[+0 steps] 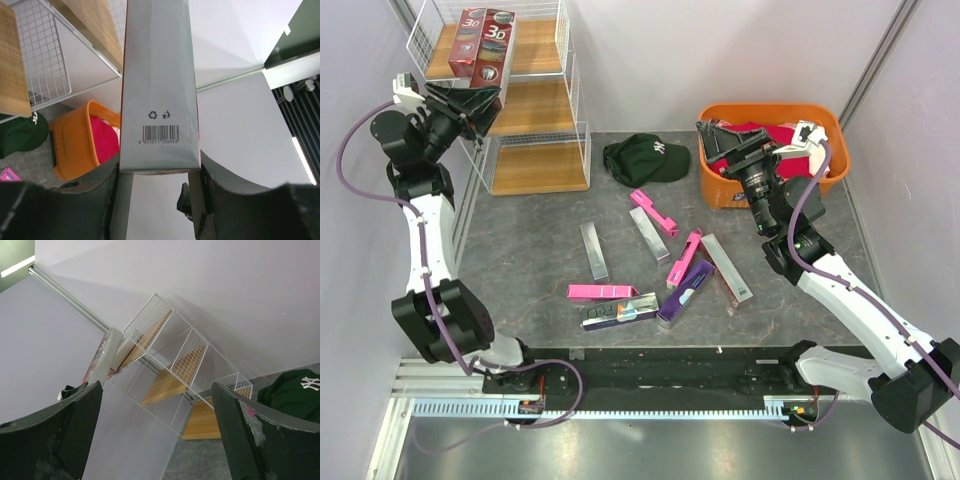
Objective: Place and organize the toothpastes onto the shelf
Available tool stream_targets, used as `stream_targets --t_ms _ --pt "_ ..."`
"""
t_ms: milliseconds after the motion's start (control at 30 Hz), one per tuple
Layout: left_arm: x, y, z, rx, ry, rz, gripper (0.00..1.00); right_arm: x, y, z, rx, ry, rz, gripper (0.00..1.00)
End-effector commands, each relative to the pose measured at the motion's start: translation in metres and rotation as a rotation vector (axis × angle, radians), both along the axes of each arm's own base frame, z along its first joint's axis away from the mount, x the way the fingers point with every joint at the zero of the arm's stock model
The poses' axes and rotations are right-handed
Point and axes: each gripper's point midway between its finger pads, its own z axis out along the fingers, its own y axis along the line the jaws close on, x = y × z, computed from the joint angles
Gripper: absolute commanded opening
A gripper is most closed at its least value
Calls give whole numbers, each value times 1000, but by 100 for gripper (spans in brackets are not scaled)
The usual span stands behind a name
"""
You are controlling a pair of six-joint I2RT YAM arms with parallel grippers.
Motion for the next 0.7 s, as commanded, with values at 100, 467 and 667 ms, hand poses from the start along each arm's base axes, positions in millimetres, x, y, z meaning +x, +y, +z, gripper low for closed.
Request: stream_targets --t_ms 100,467,667 --pt "20 10 35 -25 -55 16 2 0 -6 11 1 -28 -30 98" --pt "61 10 22 -87 39 -9 2 1 -8 8 -7 -21 -45 98" --pt "77 21 23 -129 50 40 2 -2 -9 11 -11 -37 -43 98"
